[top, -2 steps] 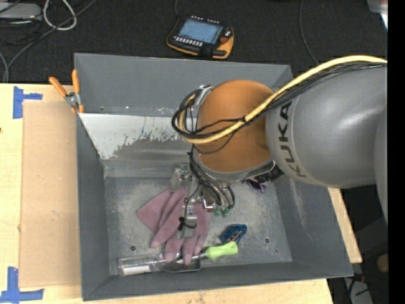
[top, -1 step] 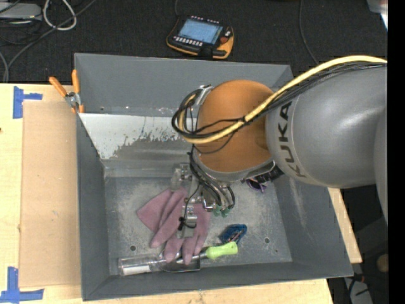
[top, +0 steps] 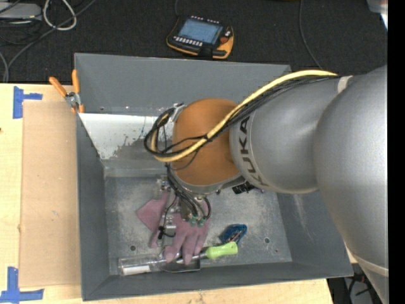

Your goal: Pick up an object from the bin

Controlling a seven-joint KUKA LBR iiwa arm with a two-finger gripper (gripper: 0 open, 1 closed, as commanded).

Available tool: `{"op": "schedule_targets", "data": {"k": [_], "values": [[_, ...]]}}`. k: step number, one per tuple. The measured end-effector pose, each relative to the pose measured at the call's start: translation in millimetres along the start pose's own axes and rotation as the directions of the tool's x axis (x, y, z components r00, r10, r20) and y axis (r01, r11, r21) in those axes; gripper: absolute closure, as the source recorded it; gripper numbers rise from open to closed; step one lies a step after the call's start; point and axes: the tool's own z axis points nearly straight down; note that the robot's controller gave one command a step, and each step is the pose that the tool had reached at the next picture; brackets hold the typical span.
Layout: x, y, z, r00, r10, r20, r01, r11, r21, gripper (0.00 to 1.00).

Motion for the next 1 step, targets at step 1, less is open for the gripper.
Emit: {"op": "schedule_targets", "data": {"k": [1], "values": [[38.7, 7.9, 4.9, 1.0, 0.007, 0.01, -0.007, 1.0, -0.001, 1.0]]}}
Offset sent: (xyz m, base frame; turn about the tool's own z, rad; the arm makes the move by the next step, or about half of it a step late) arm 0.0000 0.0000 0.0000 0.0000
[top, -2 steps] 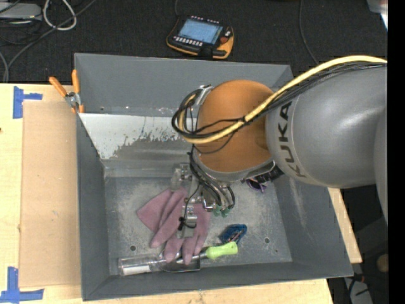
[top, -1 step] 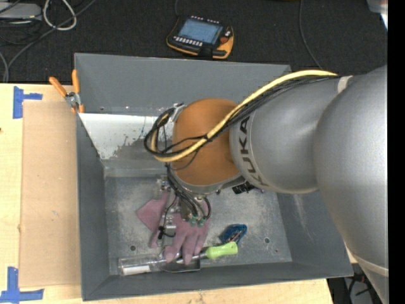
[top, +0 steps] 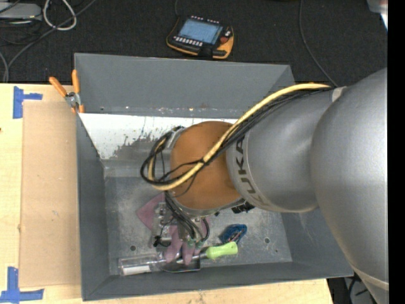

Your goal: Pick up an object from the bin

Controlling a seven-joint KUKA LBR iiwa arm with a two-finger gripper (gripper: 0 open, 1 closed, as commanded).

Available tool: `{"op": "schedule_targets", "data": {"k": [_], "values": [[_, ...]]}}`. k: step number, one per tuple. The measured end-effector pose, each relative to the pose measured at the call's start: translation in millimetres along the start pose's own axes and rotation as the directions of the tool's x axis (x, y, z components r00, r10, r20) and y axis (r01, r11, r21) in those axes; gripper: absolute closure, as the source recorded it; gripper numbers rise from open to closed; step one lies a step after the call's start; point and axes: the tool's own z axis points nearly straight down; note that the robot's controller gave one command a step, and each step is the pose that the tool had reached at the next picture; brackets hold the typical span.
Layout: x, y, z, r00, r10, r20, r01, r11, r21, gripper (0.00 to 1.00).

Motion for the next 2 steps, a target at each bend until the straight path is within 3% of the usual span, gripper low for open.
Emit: {"op": "schedule_targets", "data": {"k": [1, 2], "values": [[-0.1, 0, 0, 1.0, 0.001, 0.0, -0.001, 1.0, 0.0, 1.0], [-6.3, 30, 71, 1.0, 0.001, 0.0, -0.001, 1.0, 0.0, 1.0]]}}
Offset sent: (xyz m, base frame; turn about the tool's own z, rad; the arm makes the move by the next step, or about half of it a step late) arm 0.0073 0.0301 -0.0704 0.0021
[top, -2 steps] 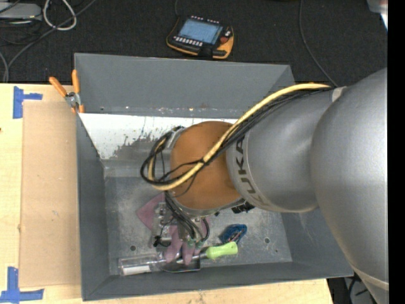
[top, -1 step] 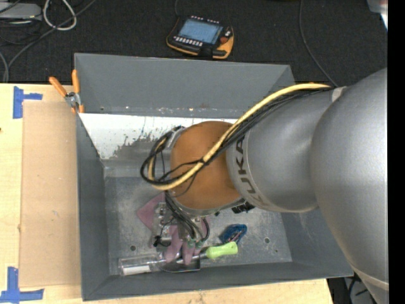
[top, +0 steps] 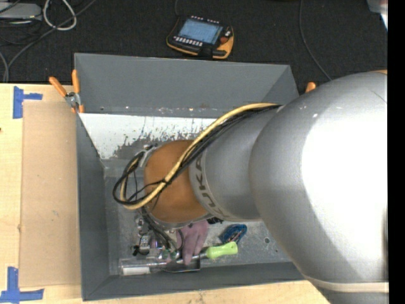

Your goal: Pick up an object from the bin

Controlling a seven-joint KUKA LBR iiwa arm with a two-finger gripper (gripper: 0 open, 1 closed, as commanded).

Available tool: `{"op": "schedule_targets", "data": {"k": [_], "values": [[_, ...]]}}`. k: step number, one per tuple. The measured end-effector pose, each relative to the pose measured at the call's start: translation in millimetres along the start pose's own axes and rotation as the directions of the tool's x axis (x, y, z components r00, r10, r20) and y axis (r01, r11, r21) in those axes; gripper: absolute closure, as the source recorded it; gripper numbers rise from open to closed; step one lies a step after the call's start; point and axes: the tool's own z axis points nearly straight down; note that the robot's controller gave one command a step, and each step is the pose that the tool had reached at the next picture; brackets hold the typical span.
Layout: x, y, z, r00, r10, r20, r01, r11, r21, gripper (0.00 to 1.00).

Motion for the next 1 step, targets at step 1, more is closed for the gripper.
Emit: {"op": "schedule_targets", "data": {"k": [1], "values": [[7.2, -7.4, -5.4, 0.999, 0.044, 0.009, -0.044, 0.999, -0.003, 1.0]]}}
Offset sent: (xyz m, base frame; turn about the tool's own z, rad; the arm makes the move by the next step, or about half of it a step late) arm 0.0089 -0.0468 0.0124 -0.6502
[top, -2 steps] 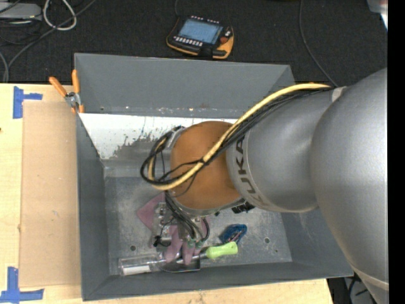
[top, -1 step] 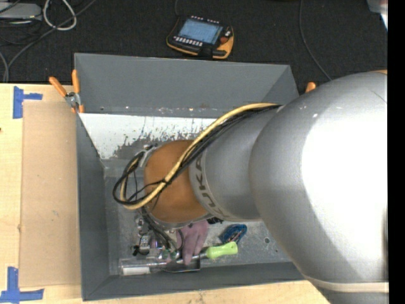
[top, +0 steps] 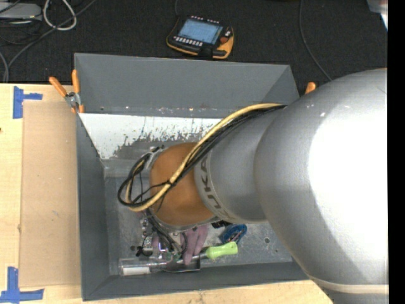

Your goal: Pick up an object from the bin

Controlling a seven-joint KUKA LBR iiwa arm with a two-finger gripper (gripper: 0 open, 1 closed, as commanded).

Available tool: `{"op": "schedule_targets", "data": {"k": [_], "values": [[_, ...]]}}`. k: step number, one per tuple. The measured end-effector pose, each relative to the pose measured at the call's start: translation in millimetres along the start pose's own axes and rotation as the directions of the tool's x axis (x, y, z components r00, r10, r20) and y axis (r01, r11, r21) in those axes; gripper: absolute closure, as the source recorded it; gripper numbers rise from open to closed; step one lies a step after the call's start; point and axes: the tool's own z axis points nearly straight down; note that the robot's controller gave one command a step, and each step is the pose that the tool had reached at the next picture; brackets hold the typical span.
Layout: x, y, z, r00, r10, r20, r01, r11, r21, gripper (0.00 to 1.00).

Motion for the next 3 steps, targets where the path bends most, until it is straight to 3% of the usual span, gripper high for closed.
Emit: {"op": "schedule_targets", "data": {"k": [1, 2, 3], "values": [[-12.0, -24, -4, 0.878, -0.478, -0.005, 0.478, 0.878, -0.002, 1.0], [-10.3, -32, -2, 0.792, -0.611, -0.004, 0.611, 0.792, -0.002, 1.0], [-9.1, -46, 10, 0.79, -0.613, 0.003, 0.613, 0.79, -0.002, 0.0]]}}
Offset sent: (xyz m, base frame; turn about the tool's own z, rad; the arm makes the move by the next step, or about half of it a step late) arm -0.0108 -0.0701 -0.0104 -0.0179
